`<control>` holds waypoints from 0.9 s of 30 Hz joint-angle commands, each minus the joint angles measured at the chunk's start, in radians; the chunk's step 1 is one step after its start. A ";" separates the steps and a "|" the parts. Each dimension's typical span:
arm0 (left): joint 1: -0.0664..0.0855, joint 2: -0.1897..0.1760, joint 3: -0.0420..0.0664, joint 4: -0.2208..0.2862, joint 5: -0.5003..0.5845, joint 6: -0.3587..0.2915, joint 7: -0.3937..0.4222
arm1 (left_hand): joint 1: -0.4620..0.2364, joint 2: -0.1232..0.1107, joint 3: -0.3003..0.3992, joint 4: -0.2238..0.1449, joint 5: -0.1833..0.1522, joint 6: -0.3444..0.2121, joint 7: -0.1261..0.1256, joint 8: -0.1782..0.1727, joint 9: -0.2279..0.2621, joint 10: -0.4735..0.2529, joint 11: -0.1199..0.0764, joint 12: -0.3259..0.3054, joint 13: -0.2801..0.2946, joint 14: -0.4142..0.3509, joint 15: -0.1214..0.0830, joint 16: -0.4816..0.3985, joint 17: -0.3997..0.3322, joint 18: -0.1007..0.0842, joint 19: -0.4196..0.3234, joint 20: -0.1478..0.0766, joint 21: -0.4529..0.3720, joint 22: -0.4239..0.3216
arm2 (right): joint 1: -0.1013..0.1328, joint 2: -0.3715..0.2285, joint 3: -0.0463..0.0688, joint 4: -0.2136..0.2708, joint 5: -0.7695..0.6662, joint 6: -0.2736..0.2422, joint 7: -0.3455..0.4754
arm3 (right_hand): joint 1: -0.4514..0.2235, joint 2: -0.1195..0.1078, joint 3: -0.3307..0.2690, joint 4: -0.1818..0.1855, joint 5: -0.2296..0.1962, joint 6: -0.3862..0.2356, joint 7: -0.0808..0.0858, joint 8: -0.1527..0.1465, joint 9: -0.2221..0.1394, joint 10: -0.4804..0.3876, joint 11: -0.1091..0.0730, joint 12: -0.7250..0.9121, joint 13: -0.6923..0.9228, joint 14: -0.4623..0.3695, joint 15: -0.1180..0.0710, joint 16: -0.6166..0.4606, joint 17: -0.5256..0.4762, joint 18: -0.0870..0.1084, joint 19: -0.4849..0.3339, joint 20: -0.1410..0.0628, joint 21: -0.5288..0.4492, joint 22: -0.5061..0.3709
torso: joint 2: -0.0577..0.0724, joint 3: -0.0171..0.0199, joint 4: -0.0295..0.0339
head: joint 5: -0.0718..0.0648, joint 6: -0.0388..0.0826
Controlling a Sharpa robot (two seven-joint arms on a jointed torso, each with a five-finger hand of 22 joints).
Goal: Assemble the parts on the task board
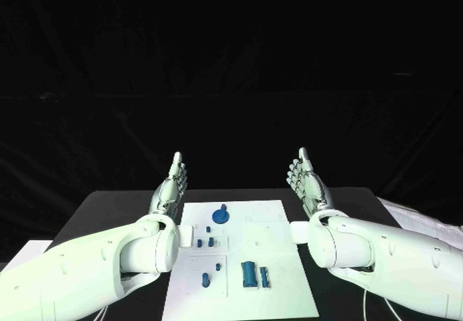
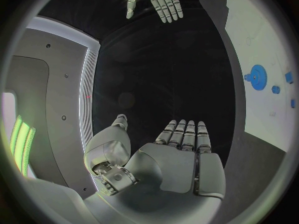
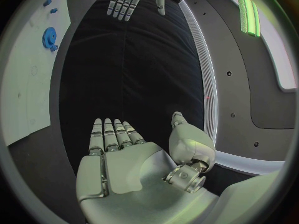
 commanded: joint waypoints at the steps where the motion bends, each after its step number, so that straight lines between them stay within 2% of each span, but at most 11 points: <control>1: 0.000 0.001 0.001 0.003 -0.014 -0.010 0.023 | -0.067 0.000 -0.027 0.000 -0.006 -0.050 -0.001 -0.003 -0.001 -0.052 -0.001 -0.006 -0.001 -0.047 0.000 -0.007 -0.001 -0.015 -0.039 -0.002 -0.006 -0.026 | 0.000 0.000 0.001 0.002 0.001 -0.007 0.019 | -0.068 0.000 -0.008 -0.001 -0.005 -0.047 -0.001 -0.003 -0.001 -0.053 0.000 -0.006 -0.001 -0.055 0.000 -0.007 -0.001 -0.021 -0.050 -0.001 -0.008 -0.002 | 0.000 -0.0001 0.0000 | 0.000 0.000; 6: 0.000 0.001 0.001 0.003 -0.014 -0.010 0.023 | -0.095 0.000 -0.027 0.000 -0.006 -0.068 -0.001 -0.003 -0.001 -0.071 -0.001 -0.006 -0.001 -0.065 0.000 -0.007 -0.001 -0.015 -0.053 -0.002 -0.006 -0.026 | 0.000 0.000 0.001 0.002 0.001 -0.007 0.019 | -0.095 0.000 -0.008 -0.001 -0.005 -0.065 -0.001 -0.003 -0.001 -0.073 0.000 -0.006 -0.001 -0.077 0.000 -0.007 -0.001 -0.021 -0.069 -0.001 -0.008 -0.002 | 0.000 -0.0001 0.0000 | 0.000 0.000; 8: 0.000 0.001 0.001 0.003 -0.014 -0.010 0.023 | -0.102 0.000 -0.027 0.000 -0.006 -0.074 -0.001 -0.003 -0.001 -0.078 -0.001 -0.006 -0.001 -0.071 0.000 -0.007 -0.001 -0.015 -0.126 -0.002 -0.006 -0.026 | 0.000 0.000 0.001 0.002 0.001 -0.007 0.019 | -0.109 0.000 -0.008 -0.001 -0.005 -0.073 -0.001 -0.003 -0.001 -0.084 0.000 -0.006 -0.001 -0.087 0.000 -0.007 -0.001 -0.021 -0.079 -0.001 -0.008 -0.002 | 0.000 -0.0001 0.0000 | 0.000 0.000; 9: 0.000 0.001 0.001 0.003 -0.014 -0.010 0.023 | -0.106 0.000 -0.027 0.000 -0.006 -0.076 -0.001 -0.003 -0.001 -0.080 -0.001 -0.006 -0.001 -0.074 0.000 -0.007 -0.001 -0.015 -0.126 -0.002 -0.006 -0.026 | 0.000 0.000 0.001 0.002 0.001 -0.007 0.019 | -0.129 0.000 -0.008 -0.001 -0.005 -0.147 -0.001 -0.003 -0.001 -0.165 0.000 -0.006 -0.001 -0.102 0.000 -0.007 -0.001 -0.021 -0.157 -0.001 -0.008 -0.002 | 0.000 -0.0001 0.0000 | 0.000 0.000; 10: 0.000 0.001 0.001 0.003 -0.014 -0.010 0.023 | -0.110 0.000 -0.027 0.000 -0.006 -0.081 -0.001 -0.003 -0.001 -0.084 -0.001 -0.006 -0.001 -0.076 0.000 -0.007 -0.001 -0.015 -0.126 -0.002 -0.006 -0.026 | 0.000 0.000 0.001 0.002 0.001 -0.007 0.019 | -0.138 0.000 -0.008 -0.001 -0.005 -0.147 -0.001 -0.003 -0.001 -0.165 0.000 -0.006 -0.001 -0.173 0.000 -0.007 -0.001 -0.021 -0.157 -0.001 -0.008 -0.002 | 0.000 -0.0001 0.0000 | 0.000 0.000; 11: 0.000 0.001 0.001 0.003 -0.014 -0.010 0.023 | -0.114 0.000 -0.027 0.000 -0.006 -0.083 -0.001 -0.003 -0.001 -0.088 -0.001 -0.006 -0.001 -0.149 0.000 -0.007 -0.001 -0.015 -0.126 -0.002 -0.006 -0.026 | 0.000 0.000 0.001 0.002 0.001 -0.007 0.019 | -0.215 0.000 -0.008 -0.001 -0.005 -0.147 -0.001 -0.003 -0.001 -0.165 0.000 -0.006 -0.001 -0.173 0.000 -0.007 -0.001 -0.021 -0.157 -0.001 -0.008 -0.002 | 0.000 -0.0001 0.0000 | 0.000 0.000; 12: 0.000 0.001 0.001 0.003 -0.014 -0.010 0.023 | -0.117 0.000 -0.027 0.000 -0.006 -0.084 -0.001 -0.003 -0.001 -0.088 -0.001 -0.006 -0.001 -0.149 0.000 -0.007 -0.001 -0.015 -0.126 -0.002 -0.006 -0.026 | 0.000 0.000 0.001 0.002 0.001 -0.007 0.019 | -0.215 0.000 -0.008 -0.001 -0.005 -0.147 -0.001 -0.003 -0.001 -0.165 0.000 -0.006 -0.001 -0.173 0.000 -0.007 -0.001 -0.021 -0.157 -0.001 -0.008 -0.002 | 0.000 -0.0001 0.0000 | 0.000 0.000; 13: 0.000 0.001 0.001 0.003 -0.014 -0.010 0.023 | -0.123 0.000 -0.027 0.000 -0.006 -0.154 -0.001 -0.003 -0.001 -0.162 -0.001 -0.006 -0.001 -0.149 0.000 -0.007 -0.001 -0.015 -0.126 -0.002 -0.006 -0.026 | 0.000 0.000 0.001 0.002 0.001 -0.007 0.019 | -0.215 0.000 -0.008 -0.001 -0.005 -0.147 -0.001 -0.003 -0.001 -0.165 0.000 -0.006 -0.001 -0.173 0.000 -0.007 -0.001 -0.021 -0.157 -0.001 -0.008 -0.002 | 0.000 -0.0001 0.0000 | 0.000 0.000; 15: 0.000 0.001 0.001 0.003 -0.014 -0.010 0.023 | -0.137 0.000 -0.027 0.000 -0.006 -0.154 -0.001 -0.003 -0.001 -0.162 -0.001 -0.006 -0.001 -0.149 0.000 -0.007 -0.001 -0.015 -0.126 -0.002 -0.006 -0.026 | 0.000 0.000 0.001 0.002 0.001 -0.007 0.019 | -0.215 0.000 -0.008 -0.001 -0.005 -0.147 -0.001 -0.003 -0.001 -0.165 0.000 -0.006 -0.001 -0.173 0.000 -0.007 -0.001 -0.021 -0.157 -0.001 -0.008 -0.002 | 0.000 -0.0001 0.0000 | 0.000 0.000; 16: 0.000 0.001 0.001 0.003 -0.014 -0.010 0.023 | -0.211 0.000 -0.027 0.000 -0.006 -0.154 -0.001 -0.003 -0.001 -0.162 -0.001 -0.006 -0.001 -0.149 0.000 -0.007 -0.001 -0.015 -0.126 -0.002 -0.006 -0.026 | 0.000 0.000 0.001 0.002 0.001 -0.007 0.019 | -0.215 0.000 -0.008 -0.001 -0.005 -0.147 -0.001 -0.003 -0.001 -0.165 0.000 -0.006 -0.001 -0.173 0.000 -0.007 -0.001 -0.021 -0.157 -0.001 -0.008 -0.002 | 0.000 -0.0001 0.0000 | 0.000 0.000; 27: 0.000 0.001 0.001 0.003 -0.014 -0.010 0.023 | -0.211 0.000 -0.027 0.000 -0.006 -0.154 -0.001 -0.003 -0.001 -0.162 -0.001 -0.006 -0.001 -0.149 0.000 -0.007 -0.001 -0.015 -0.126 -0.002 -0.006 -0.026 | 0.000 0.000 0.001 0.002 0.001 -0.007 0.019 | -0.215 0.000 -0.008 -0.001 -0.005 -0.147 -0.001 -0.003 -0.001 -0.165 0.000 -0.006 -0.001 -0.173 0.000 -0.007 -0.001 -0.021 -0.157 -0.001 -0.008 -0.002 | 0.000 -0.0001 0.0000 | 0.000 0.000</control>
